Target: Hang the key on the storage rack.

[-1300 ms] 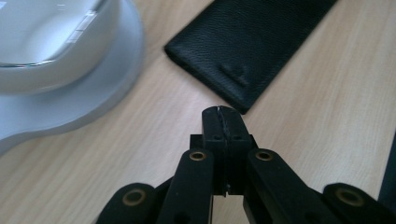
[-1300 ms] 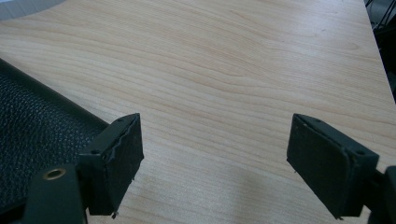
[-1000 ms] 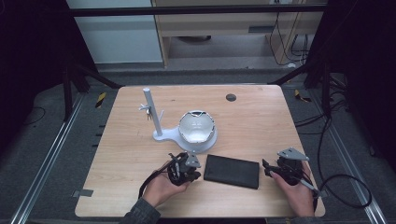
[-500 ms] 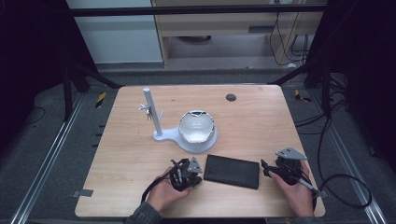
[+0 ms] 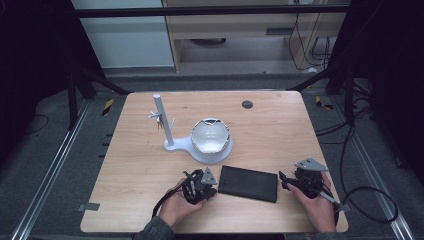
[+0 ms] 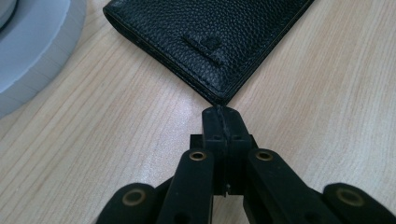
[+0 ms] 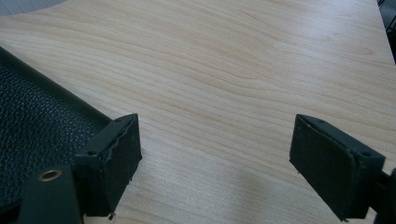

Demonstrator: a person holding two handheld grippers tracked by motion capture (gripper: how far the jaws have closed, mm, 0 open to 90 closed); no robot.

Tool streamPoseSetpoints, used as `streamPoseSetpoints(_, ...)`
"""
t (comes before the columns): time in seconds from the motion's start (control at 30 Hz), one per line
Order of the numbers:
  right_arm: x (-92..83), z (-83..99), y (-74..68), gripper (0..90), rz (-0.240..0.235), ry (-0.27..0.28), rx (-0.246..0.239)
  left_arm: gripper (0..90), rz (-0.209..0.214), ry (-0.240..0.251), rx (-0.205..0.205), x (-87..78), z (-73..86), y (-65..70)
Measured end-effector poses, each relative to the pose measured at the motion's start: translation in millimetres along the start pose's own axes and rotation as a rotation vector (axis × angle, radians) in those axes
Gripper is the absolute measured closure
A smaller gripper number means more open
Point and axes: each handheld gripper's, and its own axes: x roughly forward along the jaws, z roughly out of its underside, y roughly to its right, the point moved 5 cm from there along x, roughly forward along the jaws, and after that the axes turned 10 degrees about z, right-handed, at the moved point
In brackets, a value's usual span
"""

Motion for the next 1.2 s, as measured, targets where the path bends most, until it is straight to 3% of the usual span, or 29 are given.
streamPoseSetpoints(0.83,-0.7,-0.7,-0.8,16.4,0.001,0.002,-0.006,90.0,0.019,0.026,-0.009,1.4,-2.4,-0.5)
streamPoseSetpoints(1.03,-1.9,-1.8,-0.2,16.4,0.001,0.01,-0.004,90.0,0.007,0.052,-0.008,-2.2,-5.1,-0.3)
streamPoseSetpoints(1.2,-4.9,-4.8,0.0,16.4,-0.014,0.026,0.022,90.0,0.004,0.12,-0.022,-6.9,-10.2,-1.5)
